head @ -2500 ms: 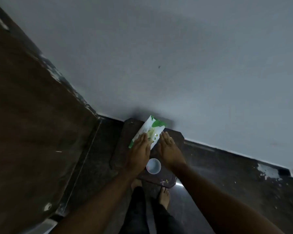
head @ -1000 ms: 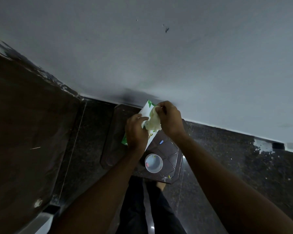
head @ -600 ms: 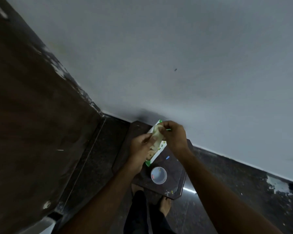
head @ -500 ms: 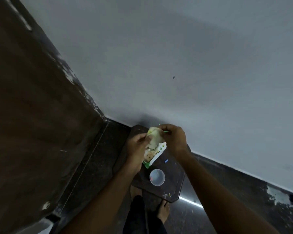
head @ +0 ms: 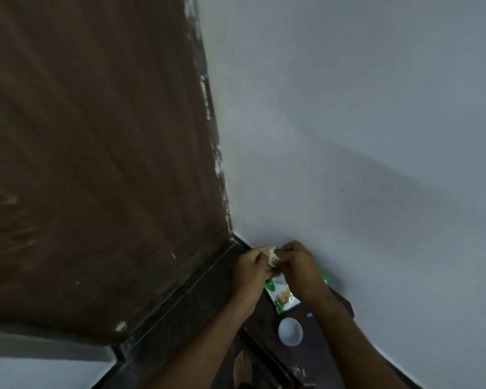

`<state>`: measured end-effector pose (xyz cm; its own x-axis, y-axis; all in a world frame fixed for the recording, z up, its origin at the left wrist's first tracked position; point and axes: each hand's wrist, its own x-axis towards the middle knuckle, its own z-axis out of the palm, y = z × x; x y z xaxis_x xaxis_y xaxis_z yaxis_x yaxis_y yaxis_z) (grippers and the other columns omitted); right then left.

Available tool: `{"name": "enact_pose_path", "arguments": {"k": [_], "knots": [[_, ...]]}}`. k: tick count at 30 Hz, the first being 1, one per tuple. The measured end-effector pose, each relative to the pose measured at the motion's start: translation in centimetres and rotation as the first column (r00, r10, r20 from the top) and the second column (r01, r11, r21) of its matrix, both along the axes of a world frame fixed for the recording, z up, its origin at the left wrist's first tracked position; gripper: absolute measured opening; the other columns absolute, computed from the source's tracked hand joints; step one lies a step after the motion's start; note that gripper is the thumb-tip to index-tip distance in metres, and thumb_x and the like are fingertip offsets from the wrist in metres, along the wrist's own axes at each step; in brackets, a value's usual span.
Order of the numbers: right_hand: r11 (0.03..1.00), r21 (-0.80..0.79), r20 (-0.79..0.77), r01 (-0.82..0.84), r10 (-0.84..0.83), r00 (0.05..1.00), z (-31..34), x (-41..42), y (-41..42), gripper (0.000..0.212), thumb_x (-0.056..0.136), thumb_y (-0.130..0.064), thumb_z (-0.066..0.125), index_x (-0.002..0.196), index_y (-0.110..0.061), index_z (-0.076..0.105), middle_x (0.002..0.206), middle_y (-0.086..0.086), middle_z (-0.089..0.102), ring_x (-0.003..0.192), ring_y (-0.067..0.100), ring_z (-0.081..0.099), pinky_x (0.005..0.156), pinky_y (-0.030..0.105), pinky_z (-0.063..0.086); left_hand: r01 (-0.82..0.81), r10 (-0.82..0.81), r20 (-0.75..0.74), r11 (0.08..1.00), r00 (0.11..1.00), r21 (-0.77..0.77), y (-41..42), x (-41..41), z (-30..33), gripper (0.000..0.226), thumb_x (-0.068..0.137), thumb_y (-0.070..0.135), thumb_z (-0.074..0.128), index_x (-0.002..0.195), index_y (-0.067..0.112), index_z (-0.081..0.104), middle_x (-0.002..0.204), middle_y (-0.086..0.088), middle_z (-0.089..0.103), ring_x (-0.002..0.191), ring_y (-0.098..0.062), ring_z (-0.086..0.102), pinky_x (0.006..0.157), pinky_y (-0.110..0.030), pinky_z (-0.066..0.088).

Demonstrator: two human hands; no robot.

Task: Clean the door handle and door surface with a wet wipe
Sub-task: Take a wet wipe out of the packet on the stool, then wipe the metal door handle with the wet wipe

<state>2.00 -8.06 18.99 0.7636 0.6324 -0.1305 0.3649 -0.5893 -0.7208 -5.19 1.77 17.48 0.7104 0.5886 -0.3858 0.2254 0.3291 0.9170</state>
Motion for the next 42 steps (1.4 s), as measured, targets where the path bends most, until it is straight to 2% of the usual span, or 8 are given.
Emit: {"name": "enact_pose_path", "arguments": {"k": [6, 9, 12, 20, 25, 29, 38, 42], "knots": [[0.993, 0.101, -0.095, -0.069, 0.079, 0.992, 3.6, -2.0, 4.8, 0.021, 0.084, 0.008, 0.068, 0.097, -0.006, 0.077, 0.085, 0.002, 0.071, 0.067, 0.009, 0.065, 0.060, 0.001, 0.043, 0.008, -0.007, -0.006, 0.958, 1.000, 0.286, 4.7, -6.8, 1.4, 0.022, 0.095, 0.027, 0.067, 0.116, 0.022, 0.074, 0.097, 0.006, 0.077, 0.085, -0.006, 0.072, 0.070, -0.028, 0.060], [0.976, 0.206, -0.241, -0.066, 0.116, 0.964, 4.7, -4.2, 8.2, 0.026, 0.083, 0.015, 0.064, 0.093, -0.005, 0.077, 0.078, 0.009, 0.074, 0.050, 0.012, 0.064, 0.057, 0.024, 0.057, -0.095, 0.100, 0.000, 0.943, 0.995, 0.318, 7.7, -10.2, 2.0, 0.014, 0.089, 0.031, 0.074, 0.103, 0.027, 0.078, 0.094, 0.012, 0.078, 0.085, -0.003, 0.072, 0.070, -0.026, 0.058], [0.950, 0.300, -0.290, -0.084, 0.175, 0.941, 5.6, -7.0, 11.4, 0.032, 0.083, 0.016, 0.064, 0.086, -0.012, 0.078, 0.077, 0.008, 0.077, 0.060, 0.019, 0.070, 0.067, 0.037, 0.061, -0.165, 0.179, -0.010, 0.925, 0.984, 0.341, 10.9, -13.2, 2.3, 0.008, 0.083, 0.031, 0.080, 0.090, 0.028, 0.079, 0.087, 0.009, 0.078, 0.081, -0.004, 0.072, 0.068, -0.020, 0.052], [0.914, 0.336, -0.263, -0.228, 0.323, 0.909, 6.9, -15.2, 22.9, 0.037, 0.088, 0.001, 0.065, 0.101, -0.032, 0.075, 0.088, -0.029, 0.070, 0.087, -0.023, 0.060, 0.075, -0.005, 0.044, -0.488, 0.498, 0.035, 0.830, 0.866, 0.268, 19.0, -21.5, 4.9, 0.012, 0.071, 0.035, 0.088, 0.080, 0.037, 0.081, 0.075, 0.009, 0.078, 0.067, 0.000, 0.071, 0.061, -0.015, 0.053], [0.858, 0.342, -0.340, -0.382, 0.492, 0.801, 7.8, -21.6, 30.5, 0.045, 0.090, -0.038, 0.069, 0.133, -0.034, 0.058, 0.114, -0.021, 0.069, 0.109, -0.006, 0.062, 0.099, 0.023, 0.050, -0.676, 0.665, 0.144, 0.736, 0.733, 0.037, 24.2, -27.1, 6.9, 0.006, 0.079, 0.020, 0.078, 0.079, 0.023, 0.083, 0.080, -0.006, 0.079, 0.070, -0.012, 0.073, 0.064, -0.022, 0.057], [0.786, 0.368, -0.302, -0.497, 0.607, 0.735, 8.4, -24.8, 34.4, 0.039, 0.089, -0.026, 0.072, 0.124, -0.039, 0.061, 0.113, -0.029, 0.065, 0.108, -0.015, 0.059, 0.096, 0.014, 0.050, -0.704, 0.691, 0.212, 0.710, 0.691, -0.021, 26.9, -31.2, 7.5, 0.019, 0.077, 0.031, 0.075, 0.090, 0.019, 0.083, 0.092, -0.011, 0.079, 0.086, -0.023, 0.075, 0.078, -0.034, 0.060], [0.654, 0.350, -0.251, -0.671, 0.756, 0.605, 8.1, -27.1, 40.2, 0.034, 0.090, -0.007, 0.070, 0.099, -0.039, 0.072, 0.102, -0.011, 0.071, 0.096, -0.005, 0.066, 0.081, 0.010, 0.051, -0.840, 0.826, 0.158, 0.540, 0.542, 0.059, 29.4, -34.5, 5.5, 0.034, 0.068, 0.048, 0.082, 0.090, 0.023, 0.080, 0.081, -0.007, 0.078, 0.072, -0.014, 0.072, 0.063, -0.022, 0.052], [0.594, 0.346, -0.250, -0.726, 0.805, 0.539, 8.4, -27.3, 43.1, 0.031, 0.090, -0.012, 0.070, 0.095, -0.042, 0.072, 0.097, -0.018, 0.075, 0.094, -0.006, 0.068, 0.080, 0.013, 0.054, -0.878, 0.859, 0.200, 0.438, 0.472, 0.192, 30.8, -34.4, 6.5, 0.032, 0.079, 0.030, 0.081, 0.110, 0.033, 0.073, 0.093, -0.003, 0.077, 0.084, -0.017, 0.075, 0.071, -0.030, 0.059]]}}
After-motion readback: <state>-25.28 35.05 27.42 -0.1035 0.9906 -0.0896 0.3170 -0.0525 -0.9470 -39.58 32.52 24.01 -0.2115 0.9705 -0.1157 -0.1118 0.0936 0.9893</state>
